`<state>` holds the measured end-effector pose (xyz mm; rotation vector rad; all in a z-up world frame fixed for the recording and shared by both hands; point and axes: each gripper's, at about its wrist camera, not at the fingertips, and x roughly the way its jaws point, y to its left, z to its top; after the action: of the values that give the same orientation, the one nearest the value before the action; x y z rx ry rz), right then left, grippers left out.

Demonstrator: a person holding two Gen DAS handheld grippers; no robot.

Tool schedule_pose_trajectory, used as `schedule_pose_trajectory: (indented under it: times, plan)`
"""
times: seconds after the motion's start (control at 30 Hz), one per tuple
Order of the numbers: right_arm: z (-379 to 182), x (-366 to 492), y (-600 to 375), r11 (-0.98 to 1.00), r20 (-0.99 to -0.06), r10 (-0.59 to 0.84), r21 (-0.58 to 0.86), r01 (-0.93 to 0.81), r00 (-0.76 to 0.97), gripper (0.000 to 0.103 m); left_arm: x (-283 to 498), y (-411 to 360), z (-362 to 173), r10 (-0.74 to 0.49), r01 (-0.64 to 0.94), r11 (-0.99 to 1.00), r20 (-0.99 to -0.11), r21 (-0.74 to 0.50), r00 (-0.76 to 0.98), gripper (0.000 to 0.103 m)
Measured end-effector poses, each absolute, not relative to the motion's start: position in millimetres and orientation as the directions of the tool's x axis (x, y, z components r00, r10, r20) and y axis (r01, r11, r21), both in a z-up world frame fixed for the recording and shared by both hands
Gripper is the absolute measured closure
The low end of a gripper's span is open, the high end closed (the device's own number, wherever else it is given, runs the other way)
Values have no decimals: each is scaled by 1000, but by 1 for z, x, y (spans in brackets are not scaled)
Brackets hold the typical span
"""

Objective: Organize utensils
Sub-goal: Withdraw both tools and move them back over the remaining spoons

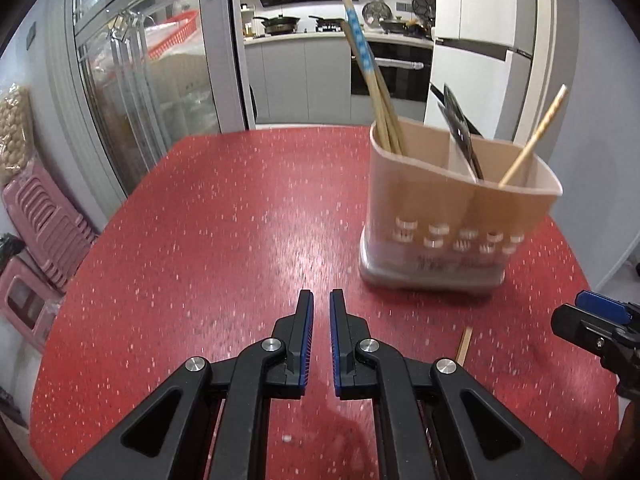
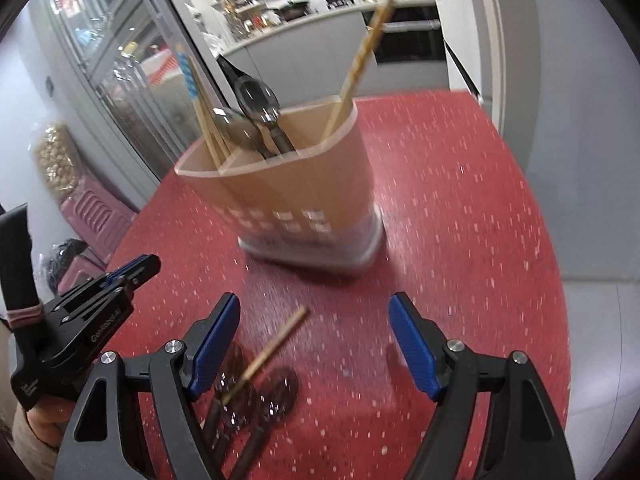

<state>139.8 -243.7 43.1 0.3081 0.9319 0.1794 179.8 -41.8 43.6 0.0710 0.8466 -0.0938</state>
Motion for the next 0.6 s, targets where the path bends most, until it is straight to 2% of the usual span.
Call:
schedule_pose_trajectory:
  times: [0.27,0.6]
  plan:
    - [28,130,-250,930,-806,283,362,55,520,20,164,-35,35,-56,107,994,-774,15,631,70]
    - [19,112,-239,931,-827,295,362,52,479,14,145,-27,23,-58,103,995,-794,6,605,69]
